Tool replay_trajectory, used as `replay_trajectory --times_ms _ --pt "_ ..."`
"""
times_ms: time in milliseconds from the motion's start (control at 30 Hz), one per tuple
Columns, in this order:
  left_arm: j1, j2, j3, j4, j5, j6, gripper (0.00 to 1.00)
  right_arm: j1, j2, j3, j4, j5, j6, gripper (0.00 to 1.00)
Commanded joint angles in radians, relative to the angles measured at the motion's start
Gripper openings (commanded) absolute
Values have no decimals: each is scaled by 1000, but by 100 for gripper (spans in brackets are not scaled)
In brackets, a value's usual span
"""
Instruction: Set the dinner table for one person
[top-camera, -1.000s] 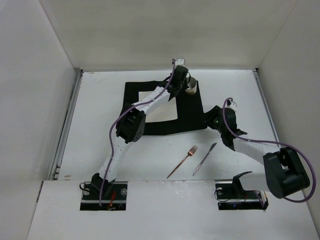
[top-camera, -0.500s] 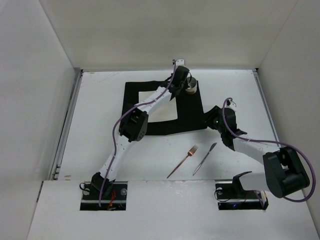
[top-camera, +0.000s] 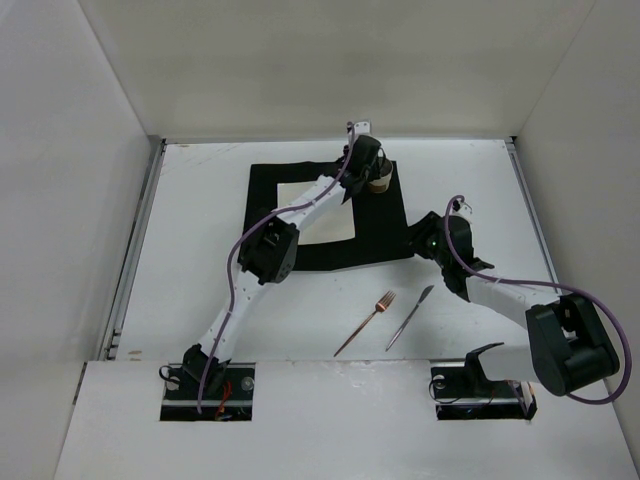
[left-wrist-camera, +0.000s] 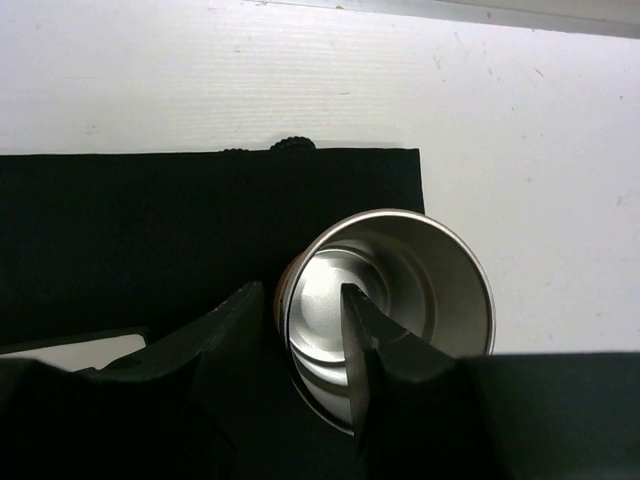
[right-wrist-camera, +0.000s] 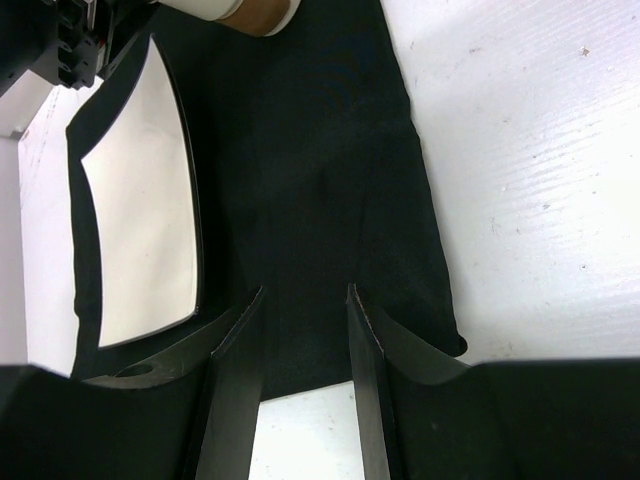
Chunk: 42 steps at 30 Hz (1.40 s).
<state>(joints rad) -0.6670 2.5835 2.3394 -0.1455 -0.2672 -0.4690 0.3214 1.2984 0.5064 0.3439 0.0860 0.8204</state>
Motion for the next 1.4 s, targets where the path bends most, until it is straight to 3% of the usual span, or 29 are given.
replay_trajectory --times_ms 0,200,400,500,667,767,933,1067,1367 --pt "-10 -31 25 49 -12 9 36 3 -24 9 35 -5 5 43" --pt "-26 -170 -104 178 26 55 45 3 -24 6 37 1 8 43" --pt "-58 -469 -288 300 82 214 50 3 -25 4 40 6 8 43" --pt "-75 -676 -499 392 82 259 51 3 -24 4 40 6 8 43" --pt "-143 -1032 -995 446 72 277 39 3 -39 -3 40 8 8 43" --pt "-232 -1244 -1327 428 60 271 34 3 -39 -5 40 14 8 43" --pt "-410 -1476 -1653 275 -27 186 35 3 -42 -11 55 14 8 43" --pt "-528 -1522 -1755 204 -89 99 38 -3 -50 -19 66 14 11 43" --pt "-647 -1380 -1758 263 -29 64 39 3 -41 -17 67 26 3 43"
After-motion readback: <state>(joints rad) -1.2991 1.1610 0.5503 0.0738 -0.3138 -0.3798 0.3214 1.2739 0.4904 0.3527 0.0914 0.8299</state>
